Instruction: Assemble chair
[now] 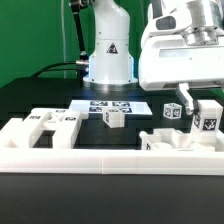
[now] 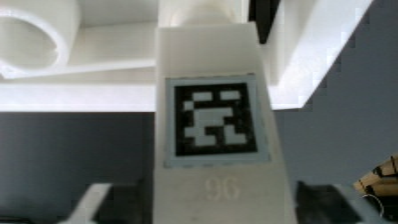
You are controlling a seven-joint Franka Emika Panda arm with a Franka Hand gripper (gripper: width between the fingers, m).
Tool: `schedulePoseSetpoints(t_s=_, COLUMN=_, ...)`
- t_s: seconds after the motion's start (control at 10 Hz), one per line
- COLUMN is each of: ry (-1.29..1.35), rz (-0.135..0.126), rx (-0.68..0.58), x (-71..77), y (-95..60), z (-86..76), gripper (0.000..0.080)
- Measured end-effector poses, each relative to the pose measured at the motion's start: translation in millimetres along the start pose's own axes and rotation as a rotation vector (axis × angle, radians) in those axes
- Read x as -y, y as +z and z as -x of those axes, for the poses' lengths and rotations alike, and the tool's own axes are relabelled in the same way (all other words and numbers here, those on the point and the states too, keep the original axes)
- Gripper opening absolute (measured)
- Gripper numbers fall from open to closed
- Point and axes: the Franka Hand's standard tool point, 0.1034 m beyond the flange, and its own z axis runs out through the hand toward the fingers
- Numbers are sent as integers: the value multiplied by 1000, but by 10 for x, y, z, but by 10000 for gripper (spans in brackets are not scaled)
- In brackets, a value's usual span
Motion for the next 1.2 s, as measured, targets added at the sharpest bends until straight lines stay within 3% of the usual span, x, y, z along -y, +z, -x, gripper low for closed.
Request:
schedulePoseSetpoints(t_s=0.1, ry=0, rz=0, rx=1, x=0, y=2, z=4, gripper=562)
schedulePoseSetpoints(t_s=0.2, ry=-1, rz=0, rx=1, x=0, y=3, z=6, gripper=625)
schedulePoseSetpoints(t_s=0.9, ry=-17, rz=-8, rx=29, x=-12, y=-203, z=-212, gripper=649)
schedulePoseSetpoints(t_s=1.1, ry=-17, rz=-15, rx=69, x=4, y=-179, z=-162, gripper=649)
schedulePoseSetpoints(t_s=1.2, ry=-15, rz=-30, rx=154, x=43, y=-168, z=-116, gripper=649)
